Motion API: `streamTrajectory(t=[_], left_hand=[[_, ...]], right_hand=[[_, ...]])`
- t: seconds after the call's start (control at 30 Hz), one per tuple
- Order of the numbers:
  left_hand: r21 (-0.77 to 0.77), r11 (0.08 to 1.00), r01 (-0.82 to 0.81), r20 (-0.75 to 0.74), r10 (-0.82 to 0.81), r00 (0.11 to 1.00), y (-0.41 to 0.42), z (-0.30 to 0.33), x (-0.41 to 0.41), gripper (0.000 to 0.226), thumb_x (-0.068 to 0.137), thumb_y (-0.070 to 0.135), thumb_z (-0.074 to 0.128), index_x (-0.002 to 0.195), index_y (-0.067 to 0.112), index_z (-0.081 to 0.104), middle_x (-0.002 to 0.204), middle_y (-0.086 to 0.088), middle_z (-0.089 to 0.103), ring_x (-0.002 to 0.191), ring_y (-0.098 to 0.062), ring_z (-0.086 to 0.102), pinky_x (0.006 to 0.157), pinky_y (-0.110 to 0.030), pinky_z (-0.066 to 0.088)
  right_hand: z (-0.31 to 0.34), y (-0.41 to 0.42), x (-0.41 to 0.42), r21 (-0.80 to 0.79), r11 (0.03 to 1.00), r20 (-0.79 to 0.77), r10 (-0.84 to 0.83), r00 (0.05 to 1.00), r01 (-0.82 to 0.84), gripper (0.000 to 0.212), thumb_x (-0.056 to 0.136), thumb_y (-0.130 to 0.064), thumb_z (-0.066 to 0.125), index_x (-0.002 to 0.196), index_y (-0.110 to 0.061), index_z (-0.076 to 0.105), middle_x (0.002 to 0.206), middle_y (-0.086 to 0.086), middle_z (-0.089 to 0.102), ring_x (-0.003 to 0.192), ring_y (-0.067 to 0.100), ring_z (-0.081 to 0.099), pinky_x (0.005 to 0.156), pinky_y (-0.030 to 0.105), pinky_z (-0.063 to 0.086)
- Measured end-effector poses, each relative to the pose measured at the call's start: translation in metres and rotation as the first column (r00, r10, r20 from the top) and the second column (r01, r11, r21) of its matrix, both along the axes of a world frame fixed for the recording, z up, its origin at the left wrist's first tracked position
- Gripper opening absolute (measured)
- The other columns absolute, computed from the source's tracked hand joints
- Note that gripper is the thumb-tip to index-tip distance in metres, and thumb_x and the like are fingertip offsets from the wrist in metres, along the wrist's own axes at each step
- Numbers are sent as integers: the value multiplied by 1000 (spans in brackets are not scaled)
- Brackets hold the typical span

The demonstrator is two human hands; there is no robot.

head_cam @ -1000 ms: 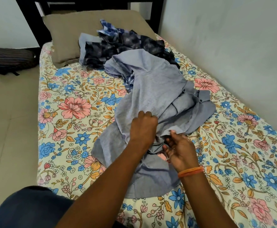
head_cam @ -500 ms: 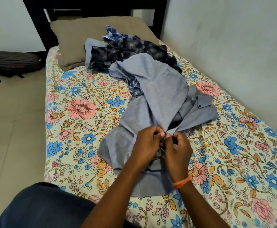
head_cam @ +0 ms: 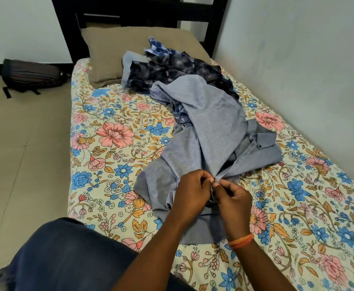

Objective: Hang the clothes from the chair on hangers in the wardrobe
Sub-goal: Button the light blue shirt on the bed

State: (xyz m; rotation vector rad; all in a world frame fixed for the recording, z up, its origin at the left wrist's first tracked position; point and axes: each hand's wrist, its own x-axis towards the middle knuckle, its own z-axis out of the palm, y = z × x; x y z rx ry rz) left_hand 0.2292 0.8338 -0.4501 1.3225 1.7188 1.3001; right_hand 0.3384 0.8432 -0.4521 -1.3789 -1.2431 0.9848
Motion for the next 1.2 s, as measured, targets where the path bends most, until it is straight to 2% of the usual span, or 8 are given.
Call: streamTrajectory(t=[0.1, 0.17, 0.27, 0.47, 0.77, 0.9, 1.03, 1.2], left_hand=[[-1, 1000, -3, -3, 3, 1000, -1, -2, -1, 12, 92, 22, 63, 84, 22, 73, 74, 11, 69, 69, -1, 65, 63, -20, 53], [7, 1000, 1, 17, -1, 1000, -1, -1, -3, 12, 91, 21, 64, 84, 21, 74, 73, 11, 70, 67, -1, 65, 64, -22, 54], [-4, 1000, 4, 36, -4, 999, -4, 3, -3, 15, 91, 19, 63, 83, 21, 76, 71, 8, 72, 65, -3, 66, 62, -26, 56], [-39, 996, 81, 120, -76, 990, -8, 8, -2, 18, 93, 29, 64, 84, 19, 76, 56, 0, 69, 50, -13, 68, 56, -36, 59], [-91, 996, 13, 231, 9, 973, 3, 2, -5, 15, 92, 18, 68, 78, 17, 76, 62, -4, 71, 52, -4, 64, 55, -15, 46], [-154, 988, 35, 69, -25, 997, 6, -1, -1, 20, 97, 22, 59, 79, 18, 67, 63, 2, 66, 53, 0, 59, 54, -12, 42], [-136, 991, -1, -53, -6, 999, 4, -2, 7, 26, 101, 20, 51, 79, 15, 64, 68, 5, 62, 63, -7, 59, 61, -26, 49], [-117, 990, 83, 125, -68, 990, 3, -2, -4, 23, 99, 15, 55, 80, 11, 66, 66, 2, 62, 59, -6, 56, 59, -20, 45]], right_hand=[[2, -1, 3, -112, 994, -208, -9, 978, -14, 17, 87, 2, 64, 93, -6, 77, 80, 11, 76, 80, 30, 73, 76, 39, 58], [2, 1, 8, -147, 986, -258, 37, 966, -77, 14, 87, 1, 67, 95, -4, 77, 85, 14, 76, 83, 32, 73, 80, 42, 58], [2, 7, 14, -168, 977, -211, 96, 973, -132, 10, 82, -6, 76, 92, -6, 78, 86, 15, 76, 84, 35, 74, 84, 48, 58], [2, 7, 10, -120, 983, -99, 130, 987, -141, 4, 84, -6, 75, 86, -8, 78, 76, 12, 76, 71, 33, 74, 70, 46, 61], [-1, 8, 14, -262, 946, -306, 108, 946, -193, 8, 84, -8, 75, 88, 0, 74, 80, 23, 73, 71, 30, 70, 74, 47, 60], [-4, 9, 11, -309, 933, -279, 99, 955, -187, 9, 86, -11, 74, 89, -2, 74, 83, 21, 74, 73, 30, 71, 75, 51, 60], [0, 8, 6, -315, 939, -240, 59, 969, -136, 8, 89, -11, 71, 88, -3, 73, 81, 20, 74, 74, 33, 71, 71, 49, 61], [12, 13, 17, -419, 861, -405, 106, 908, -288, 2, 88, -3, 68, 89, -1, 68, 80, 18, 71, 70, 26, 67, 73, 48, 61]])
